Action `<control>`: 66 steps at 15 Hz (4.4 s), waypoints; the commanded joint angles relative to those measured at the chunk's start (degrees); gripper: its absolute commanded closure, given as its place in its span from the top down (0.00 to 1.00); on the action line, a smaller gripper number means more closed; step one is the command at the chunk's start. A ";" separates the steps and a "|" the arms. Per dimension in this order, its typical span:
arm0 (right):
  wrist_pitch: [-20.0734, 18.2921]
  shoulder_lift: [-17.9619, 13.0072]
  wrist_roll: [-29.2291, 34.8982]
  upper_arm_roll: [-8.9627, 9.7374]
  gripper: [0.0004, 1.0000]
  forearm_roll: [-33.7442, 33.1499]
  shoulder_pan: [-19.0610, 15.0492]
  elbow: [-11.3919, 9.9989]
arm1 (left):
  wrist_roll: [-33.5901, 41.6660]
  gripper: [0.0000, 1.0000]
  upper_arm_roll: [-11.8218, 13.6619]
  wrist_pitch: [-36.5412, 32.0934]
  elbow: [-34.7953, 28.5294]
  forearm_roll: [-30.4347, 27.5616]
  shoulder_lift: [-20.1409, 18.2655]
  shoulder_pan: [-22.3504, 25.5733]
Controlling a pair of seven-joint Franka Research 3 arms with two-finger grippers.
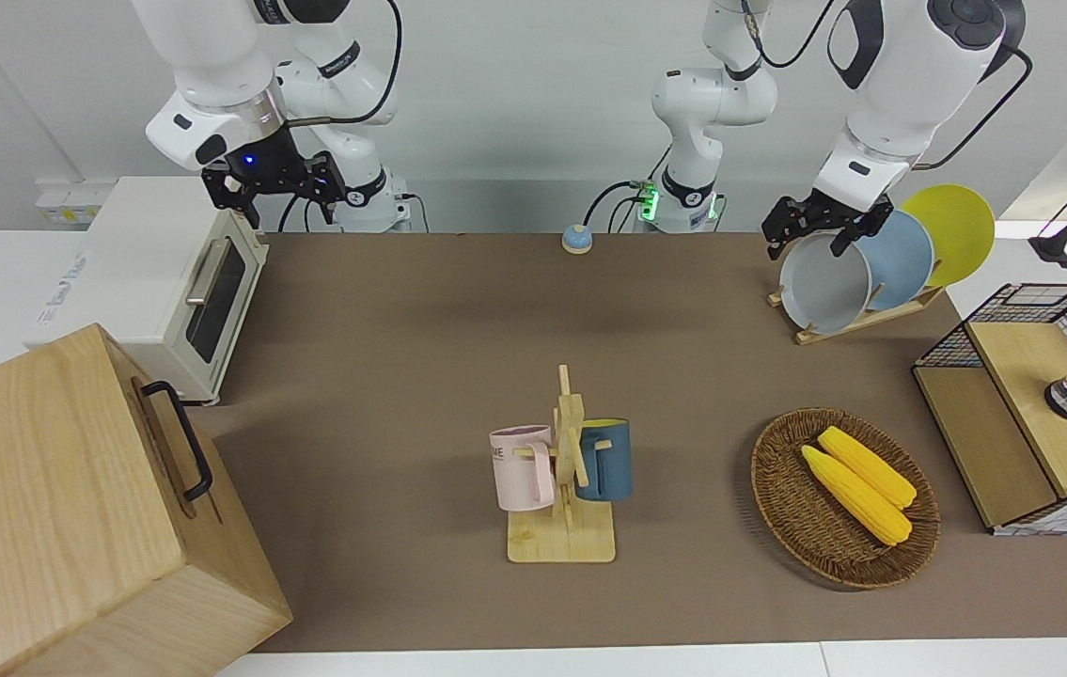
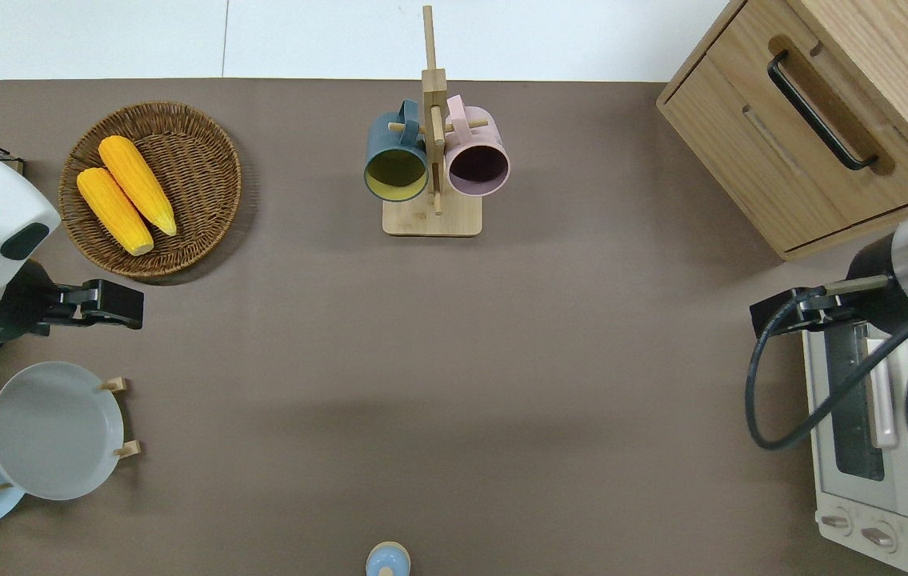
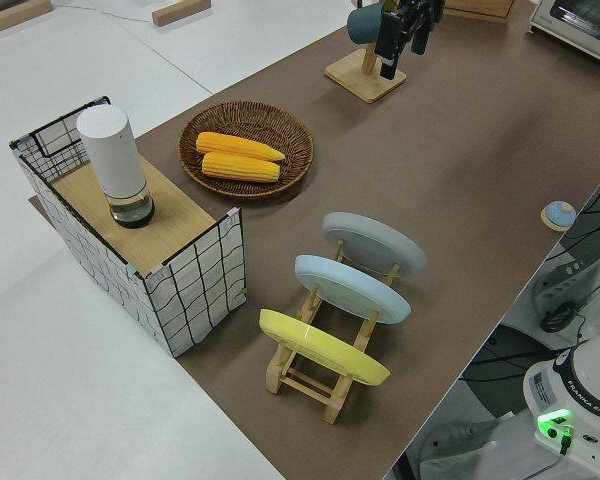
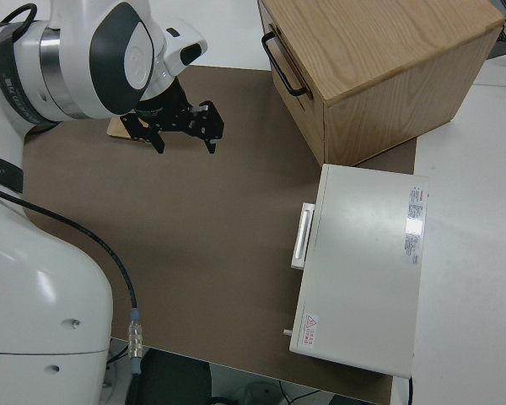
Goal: Pick gray plate from low plate rack and place it on table with left arm
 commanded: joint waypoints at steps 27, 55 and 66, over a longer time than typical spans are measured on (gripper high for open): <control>-0.62 -0.12 0.68 1.21 0.98 -0.28 -1.32 0.41 | 7.85 1.00 18.74 19.45 -33.13 16.16 -10.86 -1.63; -0.70 -0.12 0.68 1.13 0.98 -0.28 -1.32 0.33 | 7.77 0.02 19.18 18.49 -32.27 13.08 -10.16 -2.25; -0.70 -0.12 0.68 1.21 0.98 -0.28 -1.32 0.41 | 7.77 0.00 19.10 3.04 -17.96 12.99 -10.86 -2.95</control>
